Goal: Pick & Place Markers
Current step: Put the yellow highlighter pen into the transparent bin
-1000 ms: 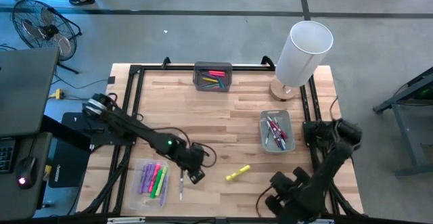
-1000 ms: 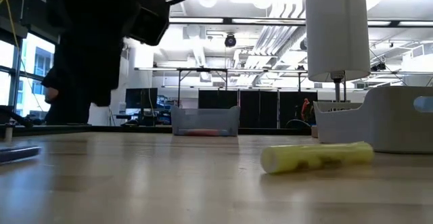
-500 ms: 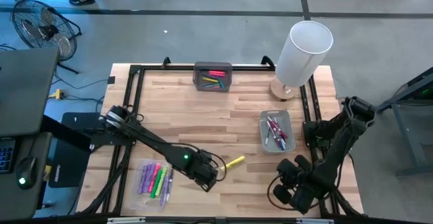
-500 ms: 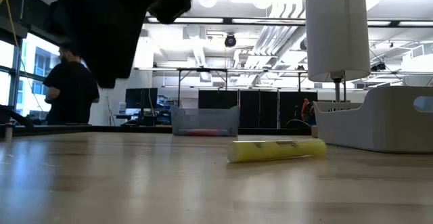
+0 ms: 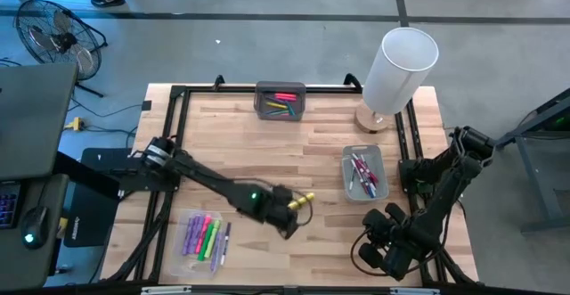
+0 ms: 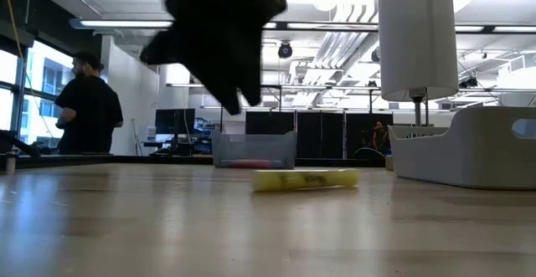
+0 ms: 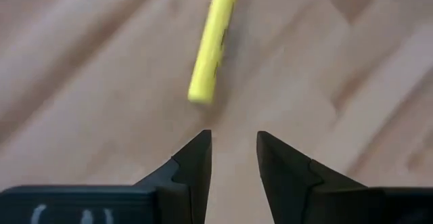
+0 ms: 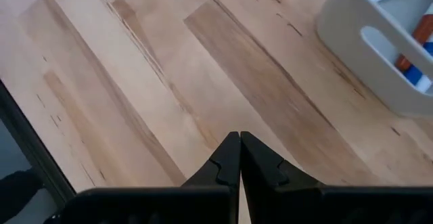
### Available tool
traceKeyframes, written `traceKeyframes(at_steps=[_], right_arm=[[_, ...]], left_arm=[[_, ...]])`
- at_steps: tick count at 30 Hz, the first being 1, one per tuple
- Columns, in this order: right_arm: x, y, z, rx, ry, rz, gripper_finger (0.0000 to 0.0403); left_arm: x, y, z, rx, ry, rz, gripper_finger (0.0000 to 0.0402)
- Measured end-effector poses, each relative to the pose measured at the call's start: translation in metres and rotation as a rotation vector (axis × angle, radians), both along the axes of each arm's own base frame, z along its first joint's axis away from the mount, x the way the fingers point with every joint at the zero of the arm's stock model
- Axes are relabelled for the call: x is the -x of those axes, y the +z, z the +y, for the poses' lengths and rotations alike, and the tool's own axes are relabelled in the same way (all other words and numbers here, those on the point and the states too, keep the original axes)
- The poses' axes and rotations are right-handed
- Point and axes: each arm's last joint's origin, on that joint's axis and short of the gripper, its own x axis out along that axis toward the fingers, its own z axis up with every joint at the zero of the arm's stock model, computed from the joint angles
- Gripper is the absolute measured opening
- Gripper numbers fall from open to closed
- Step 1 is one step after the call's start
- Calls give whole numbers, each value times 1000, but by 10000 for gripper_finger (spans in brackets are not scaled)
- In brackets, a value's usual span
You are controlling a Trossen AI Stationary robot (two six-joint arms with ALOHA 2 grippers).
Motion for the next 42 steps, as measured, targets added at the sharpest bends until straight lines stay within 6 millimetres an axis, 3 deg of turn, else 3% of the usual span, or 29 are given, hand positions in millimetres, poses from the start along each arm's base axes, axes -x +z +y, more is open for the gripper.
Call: traceKeyframes(at_steps=[11, 15, 21, 30, 32, 35, 42], right_arm=[[-3, 1, 4, -42, -6, -33, 0], [-3, 1, 4, -64, -42, -42, 0], [-8, 1, 2, -80, -86, -45, 0], [-28, 2, -10, -111, -163, -74, 0], [-32, 2, -12, -125, -175, -85, 0], [-35, 2, -14, -130, -185, -91, 0], [-40, 3, -15, -148, -196, -107, 0]], left_arm=[[-24, 0, 82, -46, -66, 33, 116], [-30, 1, 94, -57, -122, -2, 116], [-31, 2, 96, -180, -231, 0, 116], [-40, -35, 128, -272, -268, 153, 116], [-32, -47, 137, -246, -269, 271, 116], [-45, -67, 146, -161, -309, 242, 115], [-41, -86, 145, -67, -356, 323, 115]])
